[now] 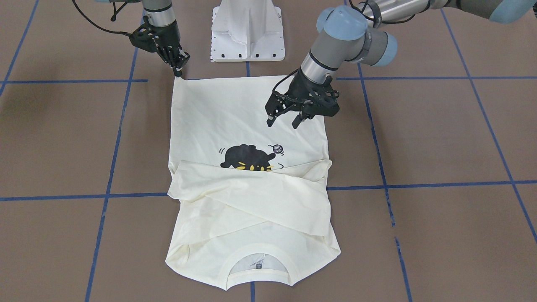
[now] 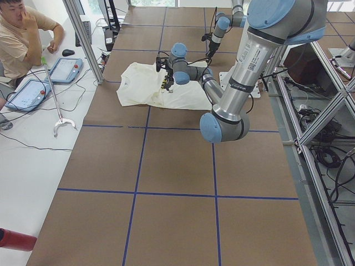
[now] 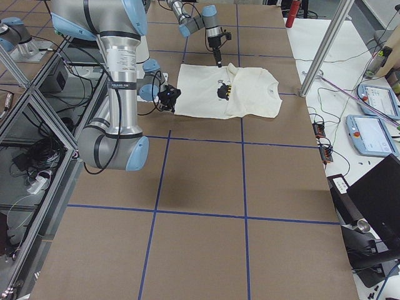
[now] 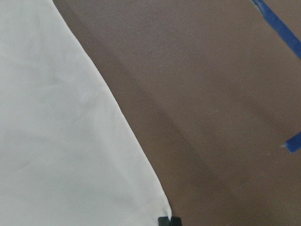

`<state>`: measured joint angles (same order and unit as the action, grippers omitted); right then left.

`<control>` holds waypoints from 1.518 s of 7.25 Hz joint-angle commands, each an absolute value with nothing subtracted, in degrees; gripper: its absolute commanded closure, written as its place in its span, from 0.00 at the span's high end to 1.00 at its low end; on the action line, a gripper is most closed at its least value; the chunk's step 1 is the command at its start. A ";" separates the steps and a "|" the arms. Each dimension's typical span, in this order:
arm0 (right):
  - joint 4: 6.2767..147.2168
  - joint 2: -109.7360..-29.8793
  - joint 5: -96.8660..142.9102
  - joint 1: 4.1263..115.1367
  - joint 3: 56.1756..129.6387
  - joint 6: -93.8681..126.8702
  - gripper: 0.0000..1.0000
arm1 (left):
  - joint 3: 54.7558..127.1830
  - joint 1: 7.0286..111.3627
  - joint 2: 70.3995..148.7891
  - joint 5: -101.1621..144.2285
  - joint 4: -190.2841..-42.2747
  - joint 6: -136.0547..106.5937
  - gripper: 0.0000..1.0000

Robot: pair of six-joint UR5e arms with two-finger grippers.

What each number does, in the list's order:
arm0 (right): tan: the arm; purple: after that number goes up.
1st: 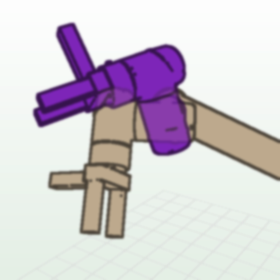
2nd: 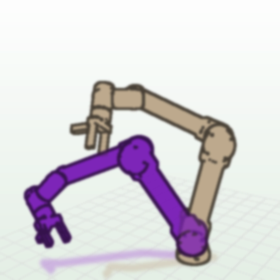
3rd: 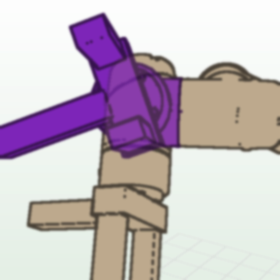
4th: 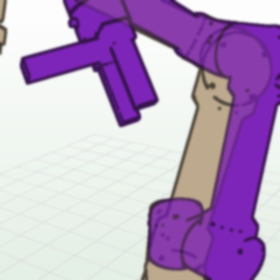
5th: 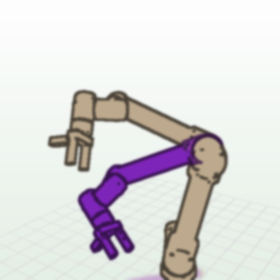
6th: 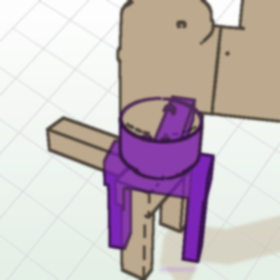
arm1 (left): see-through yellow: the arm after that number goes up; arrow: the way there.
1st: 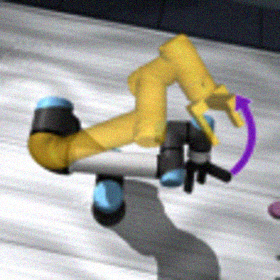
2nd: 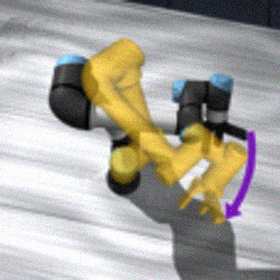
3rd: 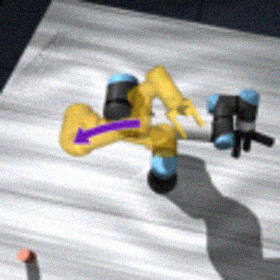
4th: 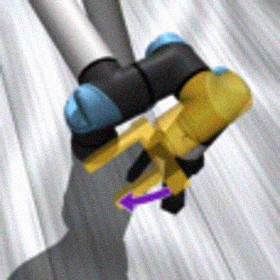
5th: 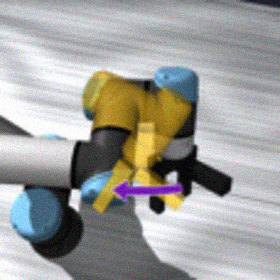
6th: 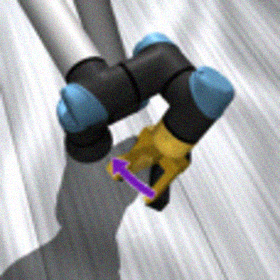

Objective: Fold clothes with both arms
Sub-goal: 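Release the sleeve with the left gripper while the right gripper moves to the hem, then grasp the shirt hem corners with both grippers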

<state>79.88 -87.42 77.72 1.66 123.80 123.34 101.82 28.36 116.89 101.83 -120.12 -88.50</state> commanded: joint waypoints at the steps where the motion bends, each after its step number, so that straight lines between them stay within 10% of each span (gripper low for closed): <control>1: 79.81 -89.38 79.80 1.41 125.59 123.31 0.00 | 112.45 19.02 104.22 95.82 -119.00 -96.37 0.87; 10: 79.89 -90.97 80.33 0.88 128.41 123.31 0.00 | 115.66 7.47 96.06 92.46 -112.24 -105.29 0.70; 11: 79.89 -90.97 80.33 0.88 128.50 123.31 0.00 | 115.66 7.47 95.98 92.11 -112.15 -105.29 0.47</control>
